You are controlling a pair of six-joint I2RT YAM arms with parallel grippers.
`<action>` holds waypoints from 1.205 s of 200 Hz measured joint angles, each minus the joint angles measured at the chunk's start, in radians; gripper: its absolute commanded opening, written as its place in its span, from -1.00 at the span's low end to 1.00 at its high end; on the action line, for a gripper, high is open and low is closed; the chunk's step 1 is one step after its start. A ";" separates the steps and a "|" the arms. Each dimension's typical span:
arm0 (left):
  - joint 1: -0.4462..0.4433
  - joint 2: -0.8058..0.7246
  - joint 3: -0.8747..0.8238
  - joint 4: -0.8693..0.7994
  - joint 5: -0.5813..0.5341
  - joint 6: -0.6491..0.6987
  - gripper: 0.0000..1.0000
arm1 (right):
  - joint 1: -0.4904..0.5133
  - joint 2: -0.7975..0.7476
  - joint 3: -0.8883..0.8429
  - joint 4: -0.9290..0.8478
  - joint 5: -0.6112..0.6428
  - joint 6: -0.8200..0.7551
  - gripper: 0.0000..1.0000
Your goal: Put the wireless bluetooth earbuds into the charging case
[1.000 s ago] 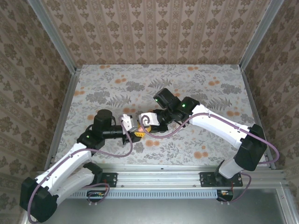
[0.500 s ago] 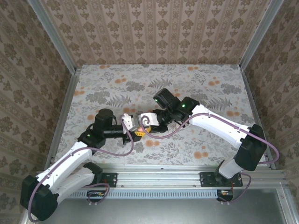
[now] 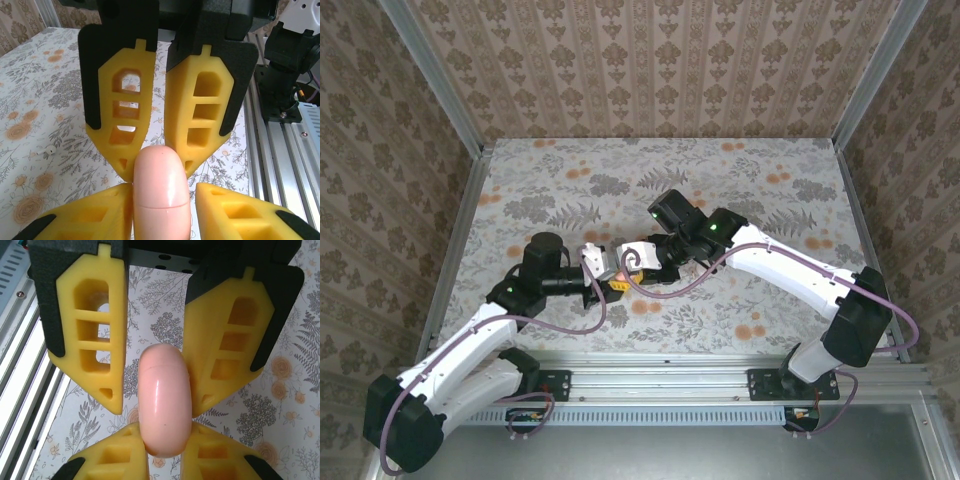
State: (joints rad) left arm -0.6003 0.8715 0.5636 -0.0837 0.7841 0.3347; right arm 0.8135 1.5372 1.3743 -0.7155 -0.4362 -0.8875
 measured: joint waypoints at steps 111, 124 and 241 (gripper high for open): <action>-0.002 -0.006 0.008 0.001 -0.018 0.018 -0.75 | -0.014 -0.036 -0.040 0.039 -0.011 0.020 -0.21; -0.002 -0.015 0.006 0.002 -0.019 0.016 -0.76 | -0.038 -0.055 -0.064 0.071 -0.031 0.038 -0.16; -0.002 -0.050 -0.010 0.029 -0.007 -0.012 -0.76 | -0.115 -0.100 -0.153 0.224 -0.285 0.159 0.06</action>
State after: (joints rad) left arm -0.6025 0.8215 0.5541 -0.0544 0.7773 0.3225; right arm 0.6987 1.4372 1.2213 -0.4915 -0.7208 -0.7280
